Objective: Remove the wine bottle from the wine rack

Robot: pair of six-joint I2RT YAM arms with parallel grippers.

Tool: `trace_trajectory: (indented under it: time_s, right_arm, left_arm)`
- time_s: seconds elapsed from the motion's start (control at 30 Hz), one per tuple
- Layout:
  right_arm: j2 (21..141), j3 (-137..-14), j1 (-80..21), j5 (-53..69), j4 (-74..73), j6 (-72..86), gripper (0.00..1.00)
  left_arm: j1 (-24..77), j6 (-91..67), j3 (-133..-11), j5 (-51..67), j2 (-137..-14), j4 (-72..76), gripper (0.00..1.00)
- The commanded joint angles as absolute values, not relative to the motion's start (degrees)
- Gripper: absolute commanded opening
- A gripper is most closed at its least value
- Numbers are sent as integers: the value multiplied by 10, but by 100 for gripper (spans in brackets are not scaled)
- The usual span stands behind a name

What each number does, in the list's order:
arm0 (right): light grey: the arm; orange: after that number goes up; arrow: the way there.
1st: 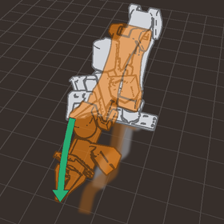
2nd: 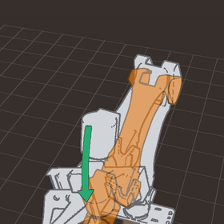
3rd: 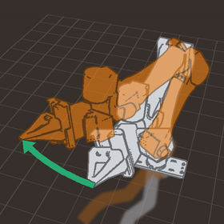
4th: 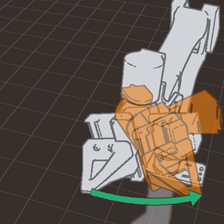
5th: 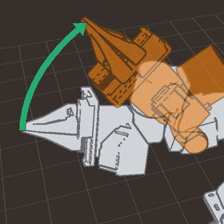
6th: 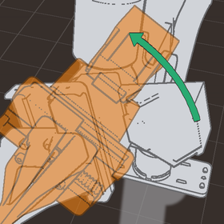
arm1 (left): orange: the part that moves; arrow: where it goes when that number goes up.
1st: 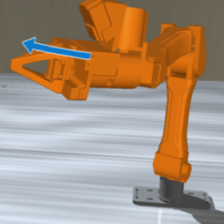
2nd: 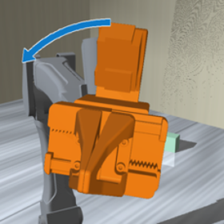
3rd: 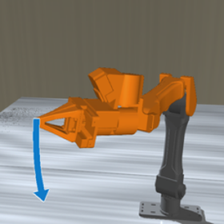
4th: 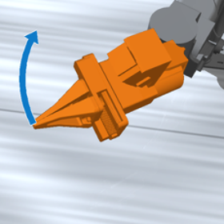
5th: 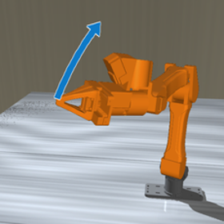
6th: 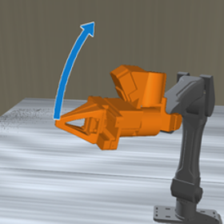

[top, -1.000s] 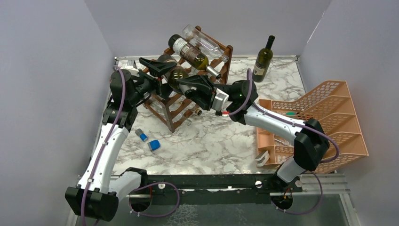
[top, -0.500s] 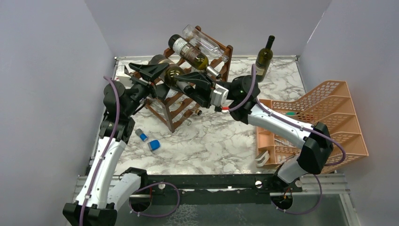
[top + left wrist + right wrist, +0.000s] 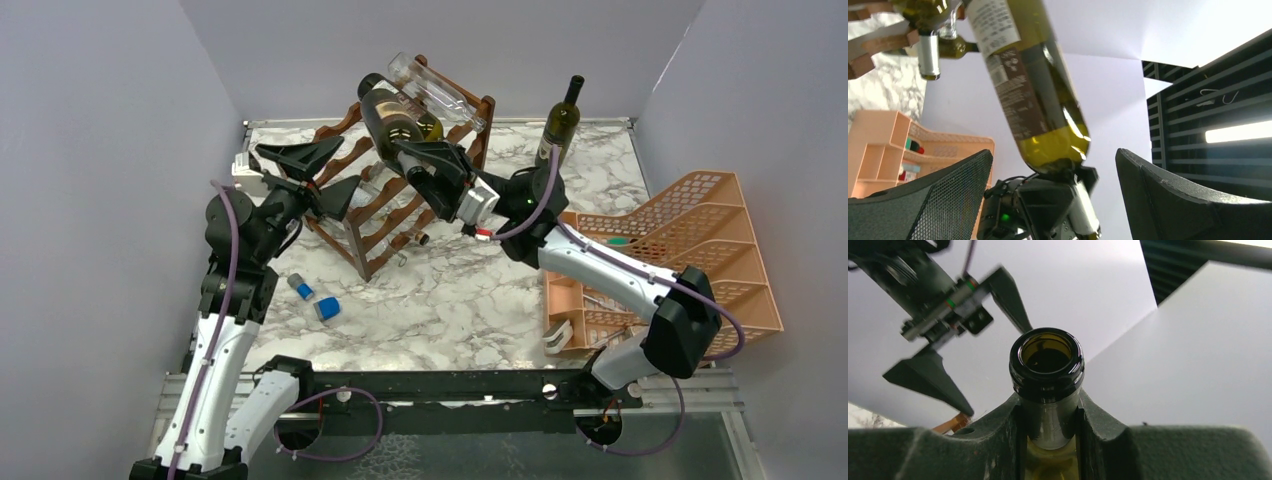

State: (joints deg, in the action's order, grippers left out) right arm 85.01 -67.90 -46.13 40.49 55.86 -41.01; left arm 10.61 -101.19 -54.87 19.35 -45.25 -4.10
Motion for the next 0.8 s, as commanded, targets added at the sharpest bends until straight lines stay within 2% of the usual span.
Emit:
trace_trajectory:
  time_s: [0.0,0.3,0.4,0.6,0.77]
  right_arm:
    - [805,-721,-464,277,575,-398,1]
    - [715,-870,-463,97,148,-381,1]
    - [679,-858,-463,14,90,-391,1]
    - [641,-818,-463,-101,-1,-423,1]
    - [650,-800,-414,-120,-18,-396,1]
  left_arm:
    - [108,-958,-613,115,-434,-150,99]
    - [107,-546,-822,-10,-512,-245,99]
    - [107,-440,-869,-89,-524,-266,99]
    - [108,-295,-888,-198,-540,-266,99]
    - [107,-213,-880,-267,-565,-250,99]
